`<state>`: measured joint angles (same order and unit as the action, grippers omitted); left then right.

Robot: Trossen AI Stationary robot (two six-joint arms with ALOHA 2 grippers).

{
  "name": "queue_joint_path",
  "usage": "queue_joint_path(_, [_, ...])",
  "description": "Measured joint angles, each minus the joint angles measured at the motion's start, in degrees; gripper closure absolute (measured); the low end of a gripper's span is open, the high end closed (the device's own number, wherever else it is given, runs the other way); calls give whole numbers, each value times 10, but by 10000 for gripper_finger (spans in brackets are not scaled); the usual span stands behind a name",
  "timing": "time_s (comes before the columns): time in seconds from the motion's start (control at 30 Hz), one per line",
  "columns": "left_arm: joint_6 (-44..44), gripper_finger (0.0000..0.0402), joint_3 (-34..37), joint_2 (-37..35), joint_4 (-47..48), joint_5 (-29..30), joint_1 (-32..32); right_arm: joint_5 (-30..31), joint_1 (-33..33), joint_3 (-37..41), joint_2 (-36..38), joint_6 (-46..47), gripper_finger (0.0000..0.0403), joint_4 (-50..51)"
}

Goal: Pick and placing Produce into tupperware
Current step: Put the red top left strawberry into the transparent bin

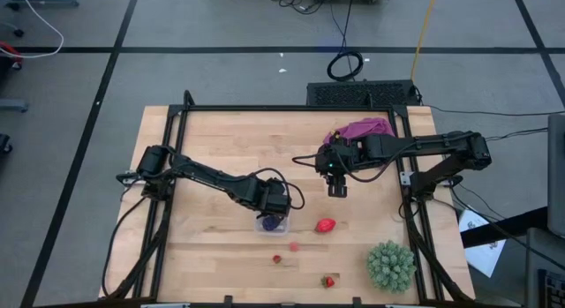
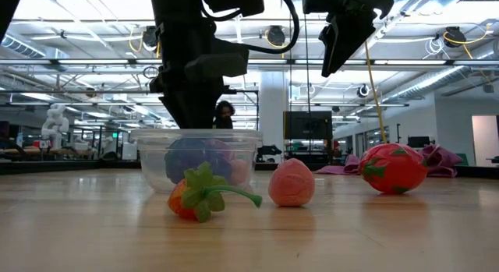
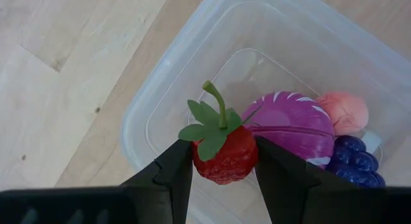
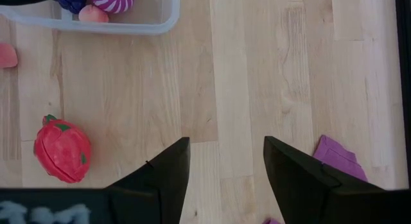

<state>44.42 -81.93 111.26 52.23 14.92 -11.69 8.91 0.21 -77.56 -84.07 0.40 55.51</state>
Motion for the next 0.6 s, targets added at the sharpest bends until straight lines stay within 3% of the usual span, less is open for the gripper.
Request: queue_joint_path(0.6, [7, 251, 0, 0, 2, -5, -7, 0, 0, 0, 0, 0, 213, 0])
